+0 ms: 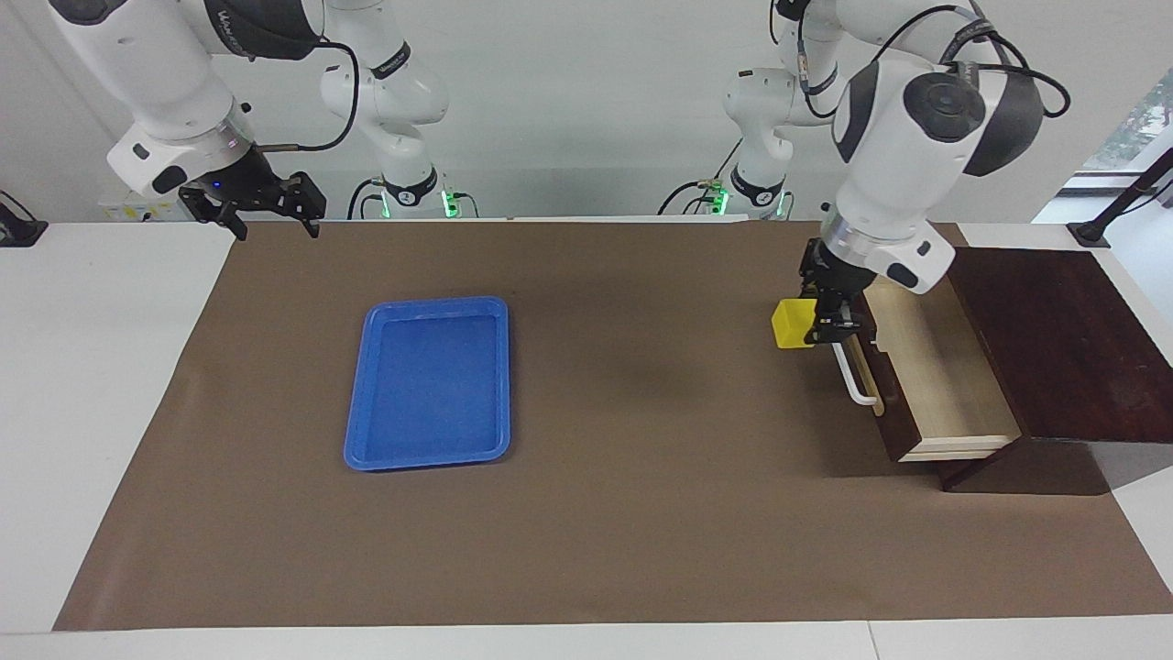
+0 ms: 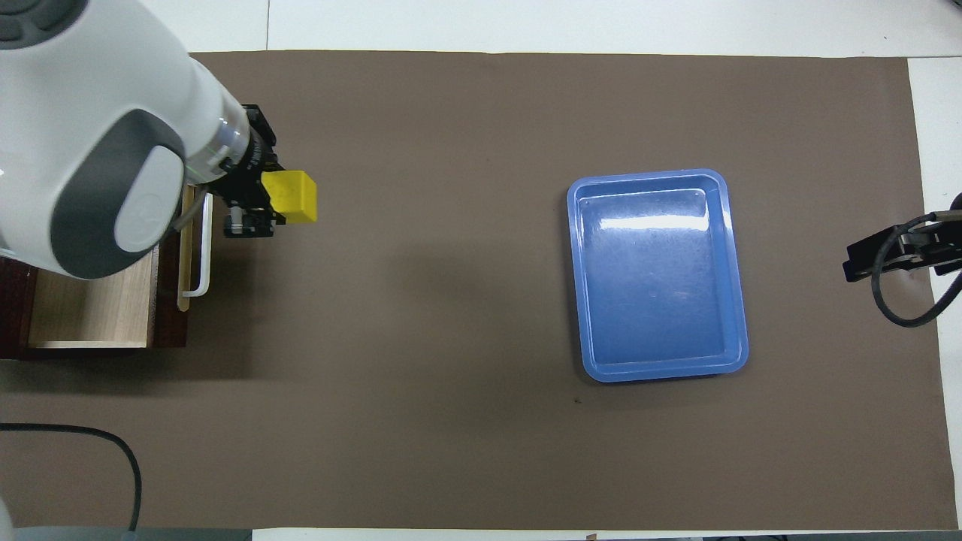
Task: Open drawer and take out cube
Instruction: 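Lift the cube out with the left gripper while the right gripper approaches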
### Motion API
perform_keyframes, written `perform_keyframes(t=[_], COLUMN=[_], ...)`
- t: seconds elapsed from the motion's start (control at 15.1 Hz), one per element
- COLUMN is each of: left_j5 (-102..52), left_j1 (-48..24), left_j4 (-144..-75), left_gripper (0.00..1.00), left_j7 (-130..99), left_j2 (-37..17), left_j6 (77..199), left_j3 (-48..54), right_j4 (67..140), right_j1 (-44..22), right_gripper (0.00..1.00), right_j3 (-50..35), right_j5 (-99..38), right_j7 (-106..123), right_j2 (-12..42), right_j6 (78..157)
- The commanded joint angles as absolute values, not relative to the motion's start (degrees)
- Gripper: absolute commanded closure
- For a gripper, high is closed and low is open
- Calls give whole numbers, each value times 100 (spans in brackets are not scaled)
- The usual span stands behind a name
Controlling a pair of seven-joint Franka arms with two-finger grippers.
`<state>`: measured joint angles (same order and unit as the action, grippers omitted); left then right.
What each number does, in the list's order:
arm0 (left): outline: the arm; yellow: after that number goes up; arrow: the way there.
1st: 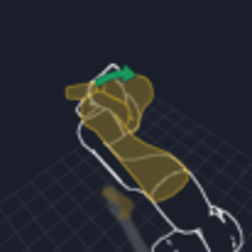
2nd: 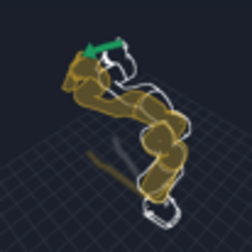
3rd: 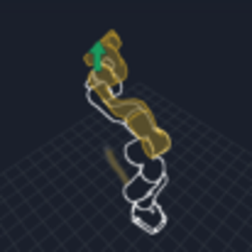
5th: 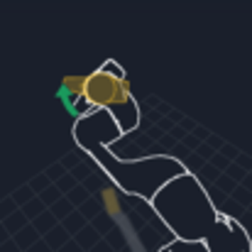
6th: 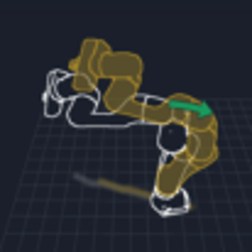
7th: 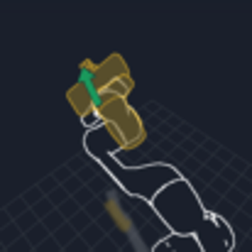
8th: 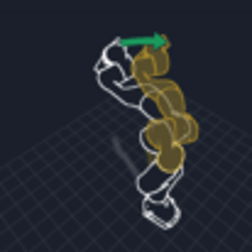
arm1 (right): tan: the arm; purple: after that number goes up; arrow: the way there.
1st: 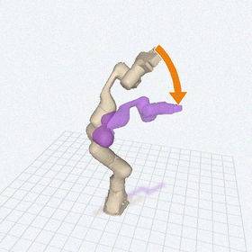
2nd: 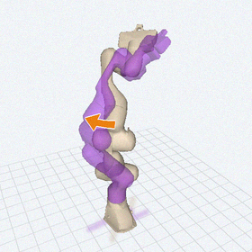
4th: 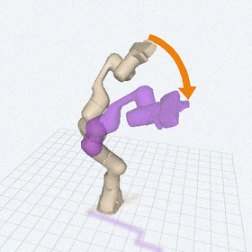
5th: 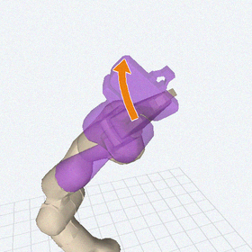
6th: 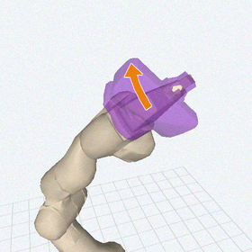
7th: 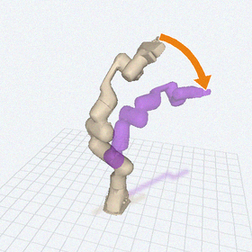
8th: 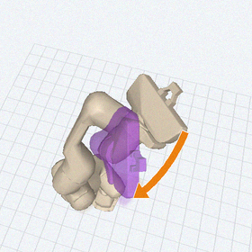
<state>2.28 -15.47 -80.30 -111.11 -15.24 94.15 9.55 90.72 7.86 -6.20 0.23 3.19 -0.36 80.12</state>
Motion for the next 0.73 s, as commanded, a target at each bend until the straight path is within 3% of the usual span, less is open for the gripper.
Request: perform_keyframes(t=[0.0, 0.33, 0.66], left_j5=[281, 272, 264], left_j1=[-2002, -2329, -2452], left_j4=[-8173, -8262, -8438], left_gripper=[100, 100, 100], left_j7=[-11609, -12076, -12225], left_j2=[-1582, -1652, -1652], left_j6=[9685, 10046, 10231], left_j3=[879, 879, 879], right_j4=[9483, 9571, 10537], right_j1=[896, 888, 800], right_gripper=[0, 0, 0], right_j3=[-659, -659, -668], right_j5=[-272, -290, -1114], right_j7=[-165, -499, -2333], right_j2=[-308, -325, -703], right_j6=[8218, 8375, 9069])
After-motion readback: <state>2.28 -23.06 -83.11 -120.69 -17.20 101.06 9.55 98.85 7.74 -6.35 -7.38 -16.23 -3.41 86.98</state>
